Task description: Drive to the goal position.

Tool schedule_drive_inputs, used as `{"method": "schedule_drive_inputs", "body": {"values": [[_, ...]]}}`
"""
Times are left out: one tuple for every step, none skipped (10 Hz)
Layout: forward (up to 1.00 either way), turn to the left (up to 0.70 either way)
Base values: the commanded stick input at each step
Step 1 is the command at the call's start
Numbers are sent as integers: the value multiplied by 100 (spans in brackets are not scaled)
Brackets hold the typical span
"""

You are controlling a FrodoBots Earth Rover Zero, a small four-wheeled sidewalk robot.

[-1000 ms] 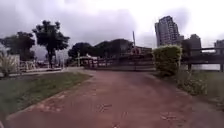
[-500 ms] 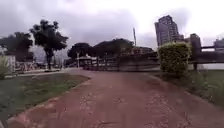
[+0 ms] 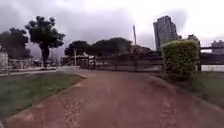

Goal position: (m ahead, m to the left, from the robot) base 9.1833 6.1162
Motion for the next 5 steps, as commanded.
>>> {"method": "schedule_drive_inputs", "body": {"values": [[85,0],[85,0],[85,0],[85,0],[85,0]]}}
